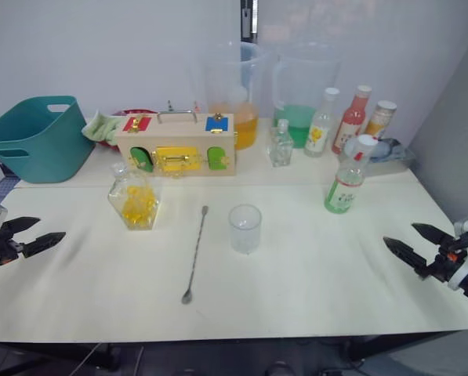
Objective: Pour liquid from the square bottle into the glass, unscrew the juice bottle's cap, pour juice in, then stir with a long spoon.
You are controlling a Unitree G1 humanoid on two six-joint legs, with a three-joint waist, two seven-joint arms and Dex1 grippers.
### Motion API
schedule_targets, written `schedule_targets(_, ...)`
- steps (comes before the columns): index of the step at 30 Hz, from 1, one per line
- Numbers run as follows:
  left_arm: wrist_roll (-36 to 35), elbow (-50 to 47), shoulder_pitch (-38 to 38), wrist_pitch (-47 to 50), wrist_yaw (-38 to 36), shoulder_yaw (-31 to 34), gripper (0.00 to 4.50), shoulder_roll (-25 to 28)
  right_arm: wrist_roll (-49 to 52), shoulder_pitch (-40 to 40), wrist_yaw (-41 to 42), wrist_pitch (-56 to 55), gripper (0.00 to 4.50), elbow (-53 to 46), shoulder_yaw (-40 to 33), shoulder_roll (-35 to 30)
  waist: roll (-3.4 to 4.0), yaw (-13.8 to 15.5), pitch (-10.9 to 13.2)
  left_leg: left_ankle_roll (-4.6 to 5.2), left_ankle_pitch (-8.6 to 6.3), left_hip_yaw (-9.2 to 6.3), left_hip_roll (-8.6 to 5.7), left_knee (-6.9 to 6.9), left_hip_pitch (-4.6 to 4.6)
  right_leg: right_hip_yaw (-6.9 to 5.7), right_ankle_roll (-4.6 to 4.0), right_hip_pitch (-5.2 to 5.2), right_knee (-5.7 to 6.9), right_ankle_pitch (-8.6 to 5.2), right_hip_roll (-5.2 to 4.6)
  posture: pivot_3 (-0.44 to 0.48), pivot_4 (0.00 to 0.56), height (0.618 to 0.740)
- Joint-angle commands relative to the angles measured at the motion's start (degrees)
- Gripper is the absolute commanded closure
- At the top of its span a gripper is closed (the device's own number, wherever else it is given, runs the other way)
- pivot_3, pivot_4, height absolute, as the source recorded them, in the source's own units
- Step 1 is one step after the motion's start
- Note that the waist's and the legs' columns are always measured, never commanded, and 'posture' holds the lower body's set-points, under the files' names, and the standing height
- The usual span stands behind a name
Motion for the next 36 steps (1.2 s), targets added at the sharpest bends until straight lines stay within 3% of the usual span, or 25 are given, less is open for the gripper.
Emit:
schedule_targets(1,-2.4,-5.8,3.0,0.5,0.8,2.4,0.00,-1.1,2.6,-1.3,1.6,2.2,0.05,-3.1,-0.1,-0.9,0.00,-0.2,0.0,0.00,0.00,0.00,0.00,0.00,0.00,0.00,0.00,0.00,0.00,0.00,0.00,0.000,0.150,0.740)
schedule_targets(4,-7.2,-20.9,12.7,3.0,5.1,7.9,0.00,-6.6,8.4,-5.7,5.4,10.5,0.05,-7.7,4.2,-1.8,0.15,-1.3,0.0,0.00,0.00,0.17,0.02,0.00,0.07,0.22,0.00,0.00,0.00,0.00,-0.01,0.000,0.150,0.740)
schedule_targets(9,-8.4,-27.1,16.1,6.1,7.9,9.4,0.00,-7.8,8.7,-6.5,5.6,13.0,0.05,-8.6,4.0,-1.9,-0.37,-0.8,0.1,-0.05,0.03,-0.08,0.10,0.02,0.00,0.33,-0.04,-0.05,0.12,0.02,0.24,0.000,0.150,0.740)
schedule_targets(11,-11.4,-36.5,20.8,7.7,12.4,12.4,0.00,-12.5,11.8,-9.7,7.8,17.3,0.05,-12.4,7.2,-3.1,-0.30,-0.5,0.1,-0.05,0.03,-0.05,0.07,0.04,0.00,0.41,-0.04,-0.01,0.09,0.02,0.23,0.000,0.150,0.740)
schedule_targets(14,-12.3,-56.1,30.2,9.8,26.1,11.6,0.00,-26.1,13.9,-20.3,9.9,21.5,0.05,-16.3,15.3,-2.5,0.19,-1.5,0.1,-0.05,0.03,0.33,0.01,0.06,0.03,1.03,0.10,-0.01,-0.15,0.09,0.21,0.000,0.150,0.740)
schedule_targets(18,-10.6,-66.5,33.1,11.8,35.2,7.3,0.00,-34.6,14.2,-24.4,10.4,23.0,0.05,-18.7,18.5,-2.0,-0.75,-0.5,0.1,-0.09,0.06,0.42,0.10,0.21,0.01,1.26,0.25,-0.06,-0.12,0.21,0.51,0.000,0.150,0.740)
schedule_targets(24,-9.1,-71.2,31.0,14.4,43.1,0.0,0.00,-40.5,14.0,-25.8,9.4,22.5,0.05,-22.8,20.3,-1.5,-0.64,1.7,0.1,-0.10,0.06,-0.04,0.07,0.95,-0.49,1.50,0.17,0.01,-0.15,0.28,0.80,0.000,0.150,0.740)
schedule_targets(36,-1.7,-60.1,16.6,11.0,48.9,-6.9,0.00,-42.5,16.2,-20.9,2.7,23.1,0.05,-33.4,17.1,-0.9,-0.62,1.5,0.1,-0.10,0.08,-0.18,0.05,1.09,-0.58,1.55,0.21,-0.01,-0.13,0.36,0.94,0.000,0.150,0.740)
